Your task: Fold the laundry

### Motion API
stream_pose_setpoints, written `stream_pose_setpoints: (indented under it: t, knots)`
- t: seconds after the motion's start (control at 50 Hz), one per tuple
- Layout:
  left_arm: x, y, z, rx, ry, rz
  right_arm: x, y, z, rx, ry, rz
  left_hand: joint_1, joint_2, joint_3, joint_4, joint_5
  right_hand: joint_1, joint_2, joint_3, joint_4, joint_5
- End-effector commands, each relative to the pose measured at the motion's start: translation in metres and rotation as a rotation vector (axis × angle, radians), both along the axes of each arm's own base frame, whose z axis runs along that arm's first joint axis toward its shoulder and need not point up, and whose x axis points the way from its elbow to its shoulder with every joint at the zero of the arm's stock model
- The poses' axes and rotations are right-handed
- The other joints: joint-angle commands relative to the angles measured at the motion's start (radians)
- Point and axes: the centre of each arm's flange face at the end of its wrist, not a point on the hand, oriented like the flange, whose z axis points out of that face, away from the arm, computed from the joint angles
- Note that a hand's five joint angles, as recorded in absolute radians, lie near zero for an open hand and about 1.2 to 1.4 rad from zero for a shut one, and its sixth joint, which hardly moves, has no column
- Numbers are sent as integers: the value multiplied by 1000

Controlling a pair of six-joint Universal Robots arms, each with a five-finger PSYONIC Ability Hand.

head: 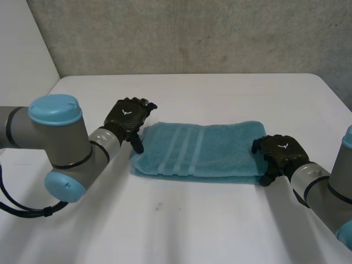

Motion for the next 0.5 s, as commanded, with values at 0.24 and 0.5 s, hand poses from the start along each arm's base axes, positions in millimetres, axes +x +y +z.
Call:
stream_pose_setpoints:
  t: [0.24, 0.5]
  knots:
    - [23, 34, -8, 88, -52, 61, -11, -37, 14, -188, 143, -30, -4, -15, -26, -16, -31, 988, 924, 920, 918, 937]
    - [36, 55, 48, 13, 77, 99, 138, 22, 92, -513, 155, 332, -7, -18, -29, -19, -34, 988, 924, 920, 918, 937]
